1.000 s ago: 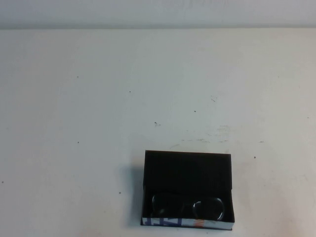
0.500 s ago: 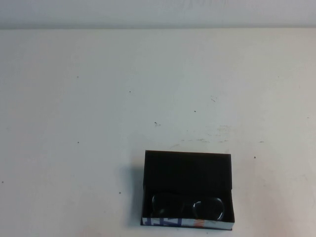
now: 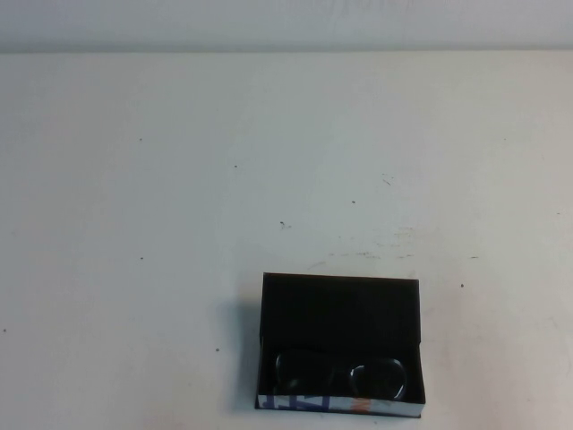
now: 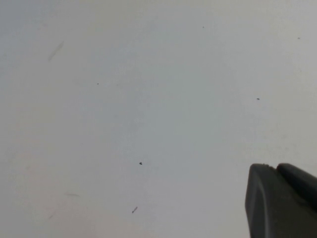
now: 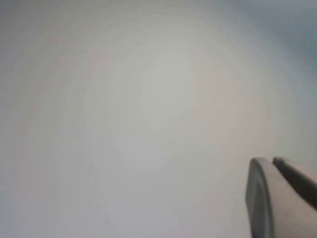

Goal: Take glasses out of glasses case

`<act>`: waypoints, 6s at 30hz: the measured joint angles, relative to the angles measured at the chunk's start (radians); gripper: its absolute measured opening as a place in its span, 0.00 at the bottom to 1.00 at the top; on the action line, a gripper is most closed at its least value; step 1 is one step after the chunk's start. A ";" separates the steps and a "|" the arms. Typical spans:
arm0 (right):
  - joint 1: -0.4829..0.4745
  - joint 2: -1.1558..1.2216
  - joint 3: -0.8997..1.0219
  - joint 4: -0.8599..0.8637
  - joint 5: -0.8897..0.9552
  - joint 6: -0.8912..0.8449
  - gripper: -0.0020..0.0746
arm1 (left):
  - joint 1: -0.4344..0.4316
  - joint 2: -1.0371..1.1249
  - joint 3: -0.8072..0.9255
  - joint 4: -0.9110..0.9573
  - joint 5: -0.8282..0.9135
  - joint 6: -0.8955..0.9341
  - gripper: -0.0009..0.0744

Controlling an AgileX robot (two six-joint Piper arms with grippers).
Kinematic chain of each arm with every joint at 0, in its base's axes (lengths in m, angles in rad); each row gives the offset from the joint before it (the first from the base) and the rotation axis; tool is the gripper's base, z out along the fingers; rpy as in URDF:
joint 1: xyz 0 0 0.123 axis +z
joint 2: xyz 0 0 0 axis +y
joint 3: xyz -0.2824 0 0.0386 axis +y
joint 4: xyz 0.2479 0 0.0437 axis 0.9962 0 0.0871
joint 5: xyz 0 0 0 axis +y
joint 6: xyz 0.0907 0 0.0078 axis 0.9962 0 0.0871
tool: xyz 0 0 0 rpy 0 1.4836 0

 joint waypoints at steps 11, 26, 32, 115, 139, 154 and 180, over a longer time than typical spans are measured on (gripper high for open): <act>0.000 0.006 -0.322 0.004 0.239 0.096 0.00 | -0.004 0.000 0.000 0.000 0.000 0.000 0.01; 0.000 0.719 -0.899 0.056 1.268 0.038 0.00 | -0.030 0.000 0.000 0.000 0.000 0.000 0.01; 0.000 0.978 -0.980 0.313 1.514 -0.388 0.00 | -0.030 0.000 0.000 0.000 0.000 0.000 0.01; 0.749 1.905 -1.394 -0.115 1.745 -0.811 0.43 | -0.030 0.000 0.000 0.000 0.000 0.000 0.01; 0.750 1.912 -1.404 -0.134 1.765 -0.788 0.04 | -0.030 0.000 0.000 0.000 0.000 0.000 0.01; 0.750 1.817 -1.439 -0.188 1.817 -0.788 0.03 | -0.030 0.000 0.000 0.000 0.000 0.000 0.01; 0.327 1.607 -1.419 -0.211 1.908 -0.965 0.03 | -0.030 0.000 0.000 0.000 0.000 0.000 0.01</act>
